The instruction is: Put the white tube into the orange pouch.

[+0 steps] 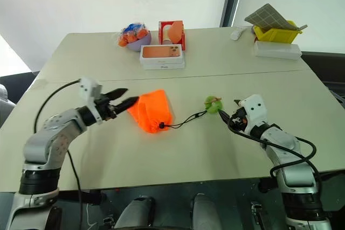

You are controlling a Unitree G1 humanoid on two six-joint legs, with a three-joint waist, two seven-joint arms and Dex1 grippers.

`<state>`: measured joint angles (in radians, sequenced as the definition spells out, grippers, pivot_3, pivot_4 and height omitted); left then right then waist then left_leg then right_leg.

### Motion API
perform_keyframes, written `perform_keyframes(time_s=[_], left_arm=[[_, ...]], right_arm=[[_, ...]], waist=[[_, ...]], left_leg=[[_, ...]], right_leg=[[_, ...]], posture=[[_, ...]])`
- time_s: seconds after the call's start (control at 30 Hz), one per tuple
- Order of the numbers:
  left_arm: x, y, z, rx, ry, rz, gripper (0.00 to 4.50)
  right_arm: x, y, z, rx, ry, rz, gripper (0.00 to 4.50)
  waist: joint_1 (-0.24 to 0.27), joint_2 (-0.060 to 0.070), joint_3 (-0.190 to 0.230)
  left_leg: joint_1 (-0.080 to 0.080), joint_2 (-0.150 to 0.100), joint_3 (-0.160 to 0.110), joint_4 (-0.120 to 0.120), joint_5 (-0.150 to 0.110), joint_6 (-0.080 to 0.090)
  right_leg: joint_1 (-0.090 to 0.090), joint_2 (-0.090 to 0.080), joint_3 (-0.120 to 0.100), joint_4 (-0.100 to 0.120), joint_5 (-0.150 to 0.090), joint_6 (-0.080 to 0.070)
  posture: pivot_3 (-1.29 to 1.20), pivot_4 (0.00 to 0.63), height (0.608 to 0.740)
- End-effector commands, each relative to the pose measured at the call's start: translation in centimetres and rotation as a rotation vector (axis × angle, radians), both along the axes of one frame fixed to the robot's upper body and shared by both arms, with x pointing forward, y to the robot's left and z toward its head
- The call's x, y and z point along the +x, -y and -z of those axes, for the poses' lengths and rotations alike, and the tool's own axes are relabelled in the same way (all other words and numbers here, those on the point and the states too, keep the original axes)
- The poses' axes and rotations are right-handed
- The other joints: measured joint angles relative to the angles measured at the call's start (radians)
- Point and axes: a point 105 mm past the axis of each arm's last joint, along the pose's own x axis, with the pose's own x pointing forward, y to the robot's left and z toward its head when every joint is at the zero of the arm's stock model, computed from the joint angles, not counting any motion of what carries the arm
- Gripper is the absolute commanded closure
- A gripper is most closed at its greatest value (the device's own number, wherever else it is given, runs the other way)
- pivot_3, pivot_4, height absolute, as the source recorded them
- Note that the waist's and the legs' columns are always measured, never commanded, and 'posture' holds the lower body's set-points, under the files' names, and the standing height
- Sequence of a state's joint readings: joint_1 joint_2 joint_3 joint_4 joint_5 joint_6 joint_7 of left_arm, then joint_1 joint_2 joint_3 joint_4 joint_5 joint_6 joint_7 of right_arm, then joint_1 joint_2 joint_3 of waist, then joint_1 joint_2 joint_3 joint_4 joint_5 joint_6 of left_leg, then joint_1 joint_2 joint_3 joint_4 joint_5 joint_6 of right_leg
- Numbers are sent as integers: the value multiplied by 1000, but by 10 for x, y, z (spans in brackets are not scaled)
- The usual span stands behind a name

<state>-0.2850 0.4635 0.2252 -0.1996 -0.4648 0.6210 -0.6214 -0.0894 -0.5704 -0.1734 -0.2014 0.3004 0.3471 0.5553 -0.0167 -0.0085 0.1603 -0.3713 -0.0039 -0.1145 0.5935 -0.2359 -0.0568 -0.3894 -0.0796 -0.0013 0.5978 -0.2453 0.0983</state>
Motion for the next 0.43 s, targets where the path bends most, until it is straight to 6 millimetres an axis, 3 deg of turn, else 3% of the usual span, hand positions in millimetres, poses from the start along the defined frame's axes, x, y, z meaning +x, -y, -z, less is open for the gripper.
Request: perform_keyframes(time_s=[0.03,0.2,0.3,0.43], left_arm=[[0,-33,4,55,16,-154,1265],[-16,-78,36,138,13,-371,1265],[-23,-85,48,141,1,-415,1265],[-28,-76,51,103,-13,-380,1265]], right_arm=[[-6,-1,-20,36,84,-48,850],[-24,13,0,133,-42,-113,850],[-30,21,8,126,-80,-115,850],[-31,20,10,134,-84,-124,850]], waist=[[3,0,0],[7,-1,-1],[10,-2,0],[9,-2,0]], left_leg=[[0,0,0,0,0,0],[-1,0,0,0,0,0],[-1,0,0,1,0,0],[-1,0,0,2,0,0]], right_leg=[[0,0,0,0,0,0],[1,-1,0,-2,0,-1],[0,-1,0,-2,1,-3],[0,-1,0,-2,1,-2]], posture=[[0,150,740],[0,150,740],[0,150,740],[0,150,740]])
